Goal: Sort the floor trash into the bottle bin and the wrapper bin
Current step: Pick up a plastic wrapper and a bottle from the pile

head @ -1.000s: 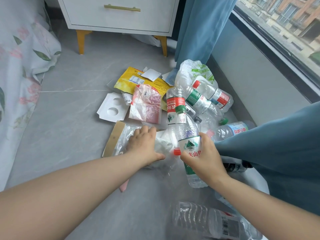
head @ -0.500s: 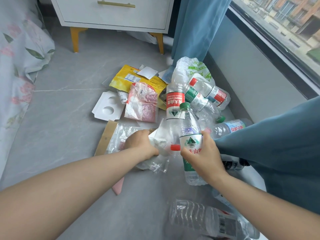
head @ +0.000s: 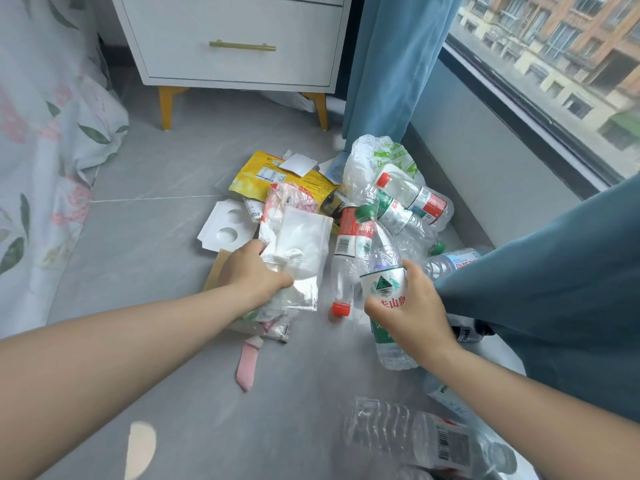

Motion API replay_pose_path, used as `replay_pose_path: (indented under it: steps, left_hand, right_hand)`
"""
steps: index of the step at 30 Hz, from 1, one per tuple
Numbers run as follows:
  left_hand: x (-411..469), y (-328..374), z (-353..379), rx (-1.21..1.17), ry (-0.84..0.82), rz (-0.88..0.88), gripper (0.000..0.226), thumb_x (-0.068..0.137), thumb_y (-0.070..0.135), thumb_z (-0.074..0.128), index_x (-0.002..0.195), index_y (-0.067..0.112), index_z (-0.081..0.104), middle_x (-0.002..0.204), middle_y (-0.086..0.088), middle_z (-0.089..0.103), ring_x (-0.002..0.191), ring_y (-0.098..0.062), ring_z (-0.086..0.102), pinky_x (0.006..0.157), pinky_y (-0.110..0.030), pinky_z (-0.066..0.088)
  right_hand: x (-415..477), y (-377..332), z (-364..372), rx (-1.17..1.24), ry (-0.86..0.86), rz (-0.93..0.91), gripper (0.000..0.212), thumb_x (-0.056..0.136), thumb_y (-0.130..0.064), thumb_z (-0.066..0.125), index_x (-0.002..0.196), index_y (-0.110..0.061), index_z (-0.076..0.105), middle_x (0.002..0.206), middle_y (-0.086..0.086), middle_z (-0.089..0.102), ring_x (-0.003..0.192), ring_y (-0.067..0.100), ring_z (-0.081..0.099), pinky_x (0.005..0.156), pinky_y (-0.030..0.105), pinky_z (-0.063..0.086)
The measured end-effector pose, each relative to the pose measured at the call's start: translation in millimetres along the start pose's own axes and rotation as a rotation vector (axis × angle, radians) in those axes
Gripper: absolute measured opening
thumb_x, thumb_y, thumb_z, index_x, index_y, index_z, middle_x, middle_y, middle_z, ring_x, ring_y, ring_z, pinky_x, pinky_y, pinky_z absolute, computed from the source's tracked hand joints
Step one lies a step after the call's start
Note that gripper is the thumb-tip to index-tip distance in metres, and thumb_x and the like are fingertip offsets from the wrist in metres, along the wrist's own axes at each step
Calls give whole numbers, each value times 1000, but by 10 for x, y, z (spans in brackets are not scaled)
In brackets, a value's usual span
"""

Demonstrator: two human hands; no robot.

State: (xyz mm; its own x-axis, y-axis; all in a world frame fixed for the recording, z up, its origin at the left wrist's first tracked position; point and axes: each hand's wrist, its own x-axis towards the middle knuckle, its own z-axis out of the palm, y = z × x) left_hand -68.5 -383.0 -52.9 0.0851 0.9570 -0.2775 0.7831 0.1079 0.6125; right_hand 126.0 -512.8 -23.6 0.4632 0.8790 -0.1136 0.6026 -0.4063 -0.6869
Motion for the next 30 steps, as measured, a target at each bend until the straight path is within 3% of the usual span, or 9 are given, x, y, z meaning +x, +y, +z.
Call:
replay_pose_path:
  steps: [3, 7, 9, 11, 13, 17, 21, 25, 30]
  left_hand:
    - [-85, 51, -163, -44, 30, 37, 47, 62, 38, 76, 95, 13, 53, 105, -7, 65, 93, -29, 57, 64, -29, 35]
    - [-293, 206, -446, -145, 86, 71, 39, 64, 34, 79, 77, 17, 47, 81, 0, 55, 80, -25, 51, 58, -30, 31]
    - [-387, 285, -616, -194, 119, 107, 40, 59, 36, 79, 78, 16, 51, 79, 2, 58, 79, -24, 55, 58, -31, 35]
    - [-463, 388, -822, -246, 161, 135, 39, 60, 34, 81, 84, 15, 57, 80, 2, 62, 78, -23, 59, 60, -31, 40]
    - [-520, 532, -1062, -276, 224, 164, 34, 66, 29, 81, 74, 18, 50, 71, 6, 55, 67, -17, 53, 54, -28, 37]
    - [-529, 833, -1503, -395, 315, 184, 34, 67, 28, 81, 72, 14, 51, 67, 2, 56, 62, -19, 52, 51, -27, 35]
    - [-419, 1196, -1892, -465, 361, 215, 40, 67, 29, 83, 90, 6, 60, 83, -7, 67, 78, -26, 63, 61, -32, 46]
    - [-373, 1726, -2410, -531, 424, 225, 44, 63, 35, 84, 83, 7, 57, 78, -8, 64, 72, -28, 59, 60, -35, 45]
    - [-618, 2577, -3511, -568, 452, 205, 50, 58, 43, 79, 72, 9, 45, 68, -4, 52, 61, -22, 45, 53, -31, 34]
  right_hand:
    - [-47, -114, -61, -19, 11, -11, 77, 74, -32, 70, 140, -20, 34, 118, -8, 43, 105, 13, 48, 84, 28, 39]
    - [-125, -335, -191, 16, 35, -73, 67, 74, -32, 71, 132, -25, 39, 110, -12, 45, 103, 11, 49, 84, 29, 45]
    - [-132, -453, -301, 53, 71, -101, 62, 70, -35, 68, 126, -30, 42, 109, -13, 52, 100, 13, 55, 85, 33, 50]
    - [-95, -615, -446, 121, 134, -102, 60, 66, -40, 66, 122, -41, 44, 111, -11, 59, 100, 16, 59, 86, 38, 53]
    - [-23, -820, -611, 211, 199, -121, 50, 71, -33, 70, 107, -57, 44, 103, -11, 62, 93, 11, 62, 78, 33, 54]
    - [124, -1262, -914, 344, 272, -164, 39, 78, -23, 72, 96, -45, 46, 93, -8, 65, 74, 3, 63, 64, 20, 49]
    - [307, -1794, -1239, 366, 324, -233, 43, 71, -39, 69, 103, -50, 44, 101, -7, 62, 88, 11, 63, 77, 38, 55]
    - [477, -2381, -1663, 331, 360, -296, 56, 70, -43, 68, 120, -42, 43, 107, -9, 59, 102, 18, 59, 87, 44, 52]
    - [476, -3356, -2484, 349, 378, -263, 64, 70, -46, 68, 127, -34, 44, 110, -3, 58, 99, 16, 59, 86, 45, 52]
